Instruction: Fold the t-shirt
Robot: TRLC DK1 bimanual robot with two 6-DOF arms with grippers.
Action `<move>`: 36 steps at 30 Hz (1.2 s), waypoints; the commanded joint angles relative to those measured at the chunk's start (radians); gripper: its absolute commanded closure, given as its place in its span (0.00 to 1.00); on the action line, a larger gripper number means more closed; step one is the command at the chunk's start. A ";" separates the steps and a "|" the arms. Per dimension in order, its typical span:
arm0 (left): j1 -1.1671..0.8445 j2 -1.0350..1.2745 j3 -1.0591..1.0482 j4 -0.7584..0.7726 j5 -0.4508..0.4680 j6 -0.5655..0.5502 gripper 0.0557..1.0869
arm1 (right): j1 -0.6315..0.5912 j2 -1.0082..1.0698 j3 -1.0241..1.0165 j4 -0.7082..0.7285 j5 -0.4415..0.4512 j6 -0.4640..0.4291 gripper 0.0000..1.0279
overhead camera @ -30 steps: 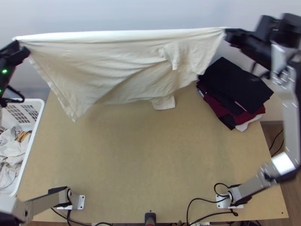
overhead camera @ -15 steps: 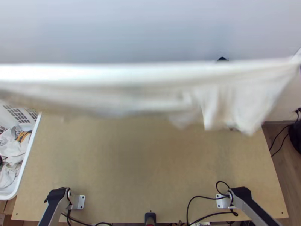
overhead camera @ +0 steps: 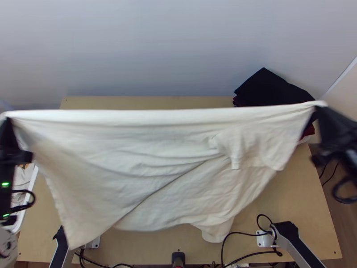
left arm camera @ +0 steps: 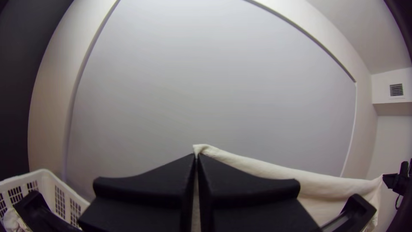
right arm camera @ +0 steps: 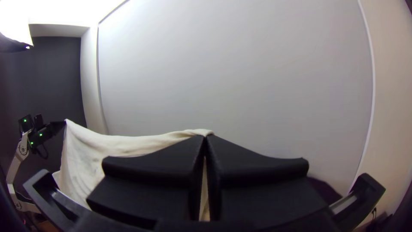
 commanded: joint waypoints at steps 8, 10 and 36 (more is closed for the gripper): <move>-0.019 -0.031 -0.396 0.083 0.022 0.023 0.96 | 0.064 0.003 -0.463 0.075 0.003 0.038 0.97; -0.019 0.003 -0.451 0.155 0.025 0.025 0.96 | 0.067 0.024 -0.514 0.132 0.003 0.046 0.97; 0.025 1.147 -0.029 0.437 0.028 -0.020 0.96 | 0.014 0.985 -0.098 0.321 0.016 0.150 0.97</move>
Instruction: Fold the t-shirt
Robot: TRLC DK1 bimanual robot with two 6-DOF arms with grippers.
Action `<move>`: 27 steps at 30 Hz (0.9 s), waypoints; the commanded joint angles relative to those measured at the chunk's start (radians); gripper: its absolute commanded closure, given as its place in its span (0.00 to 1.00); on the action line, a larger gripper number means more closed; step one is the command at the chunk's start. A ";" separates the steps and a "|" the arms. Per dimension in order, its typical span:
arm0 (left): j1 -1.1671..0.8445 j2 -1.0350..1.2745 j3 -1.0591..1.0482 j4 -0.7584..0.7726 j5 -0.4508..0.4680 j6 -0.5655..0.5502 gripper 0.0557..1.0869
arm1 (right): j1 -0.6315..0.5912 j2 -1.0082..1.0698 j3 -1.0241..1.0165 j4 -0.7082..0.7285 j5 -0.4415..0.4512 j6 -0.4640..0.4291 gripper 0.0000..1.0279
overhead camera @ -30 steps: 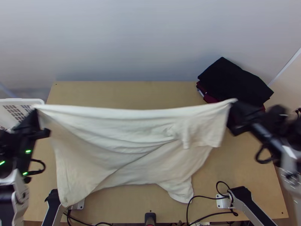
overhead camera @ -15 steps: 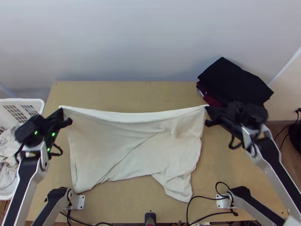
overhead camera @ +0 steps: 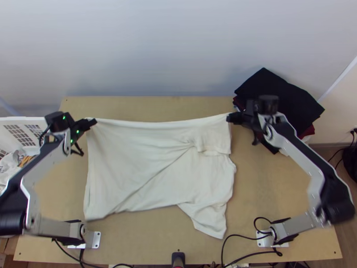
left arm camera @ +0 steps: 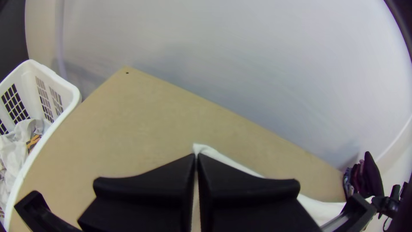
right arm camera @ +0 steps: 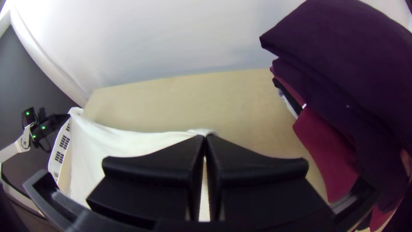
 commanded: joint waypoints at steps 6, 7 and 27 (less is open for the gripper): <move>0.027 0.257 0.260 -0.038 0.006 -0.018 0.96 | -0.023 0.243 0.228 -0.066 0.051 0.034 0.97; 0.027 0.283 0.292 -0.056 0.006 -0.018 0.96 | -0.027 0.264 0.249 -0.077 0.052 0.038 0.97; 0.069 0.396 0.557 -0.436 0.177 -0.054 0.96 | -0.020 0.373 0.502 -0.459 0.046 0.094 0.97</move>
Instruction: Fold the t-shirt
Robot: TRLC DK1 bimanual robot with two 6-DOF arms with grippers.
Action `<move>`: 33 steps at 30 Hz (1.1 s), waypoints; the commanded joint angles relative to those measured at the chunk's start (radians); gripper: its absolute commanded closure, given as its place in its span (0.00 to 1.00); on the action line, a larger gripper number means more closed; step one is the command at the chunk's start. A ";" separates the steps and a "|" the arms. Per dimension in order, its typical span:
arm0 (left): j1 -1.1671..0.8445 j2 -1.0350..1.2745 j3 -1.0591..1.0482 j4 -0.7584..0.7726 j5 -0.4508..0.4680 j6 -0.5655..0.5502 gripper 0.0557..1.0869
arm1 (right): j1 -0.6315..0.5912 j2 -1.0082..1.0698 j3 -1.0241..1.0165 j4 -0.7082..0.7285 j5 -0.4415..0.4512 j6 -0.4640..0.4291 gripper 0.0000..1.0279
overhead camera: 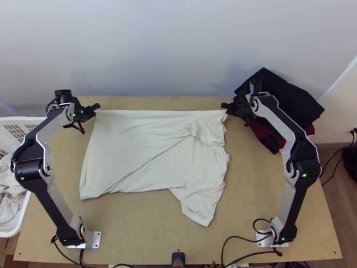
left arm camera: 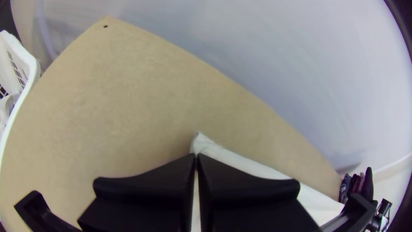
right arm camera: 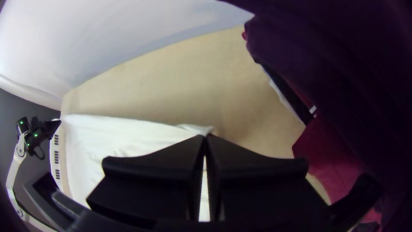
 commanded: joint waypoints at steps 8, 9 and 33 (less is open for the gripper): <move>0.075 -0.139 -0.136 -0.014 0.083 -0.008 0.96 | 0.033 -0.115 -0.095 -0.110 0.009 0.015 0.97; 0.081 -0.149 -0.153 -0.014 0.086 -0.005 0.96 | 0.039 -0.127 -0.114 -0.110 0.011 0.015 0.97; 0.093 -0.376 -0.544 0.051 0.120 0.073 0.78 | 0.087 -0.317 -0.481 -0.010 0.012 0.038 0.78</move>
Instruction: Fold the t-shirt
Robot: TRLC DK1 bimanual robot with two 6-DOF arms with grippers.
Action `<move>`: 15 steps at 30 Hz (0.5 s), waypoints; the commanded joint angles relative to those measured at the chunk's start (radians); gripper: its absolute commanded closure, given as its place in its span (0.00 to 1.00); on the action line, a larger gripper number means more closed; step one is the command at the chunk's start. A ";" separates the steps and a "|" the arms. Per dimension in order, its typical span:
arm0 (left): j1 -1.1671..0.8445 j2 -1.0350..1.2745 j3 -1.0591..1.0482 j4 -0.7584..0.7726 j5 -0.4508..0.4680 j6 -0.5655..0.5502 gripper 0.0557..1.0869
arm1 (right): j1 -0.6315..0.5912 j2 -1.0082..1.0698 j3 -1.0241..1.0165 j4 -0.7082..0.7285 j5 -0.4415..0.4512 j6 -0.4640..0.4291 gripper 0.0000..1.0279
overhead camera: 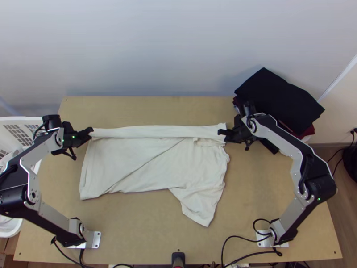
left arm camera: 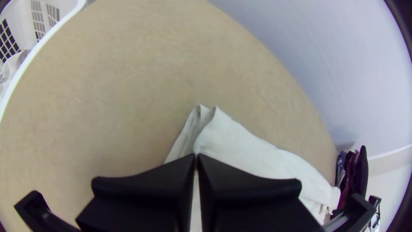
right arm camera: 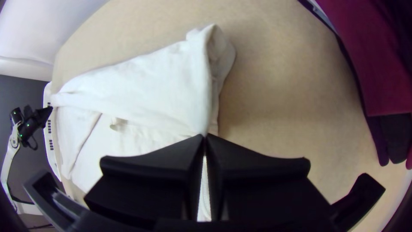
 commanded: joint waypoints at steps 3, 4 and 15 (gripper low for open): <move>0.003 -0.077 -0.070 -0.005 0.037 0.041 0.75 | 0.011 -0.100 -0.077 0.011 0.015 0.032 0.53; 0.006 -0.096 -0.076 -0.005 0.037 0.041 0.68 | 0.013 -0.120 -0.091 0.011 0.016 0.037 0.46; 0.115 -0.257 -0.065 -0.074 0.047 0.091 0.28 | 0.059 -0.466 -0.264 -0.155 0.009 0.182 0.04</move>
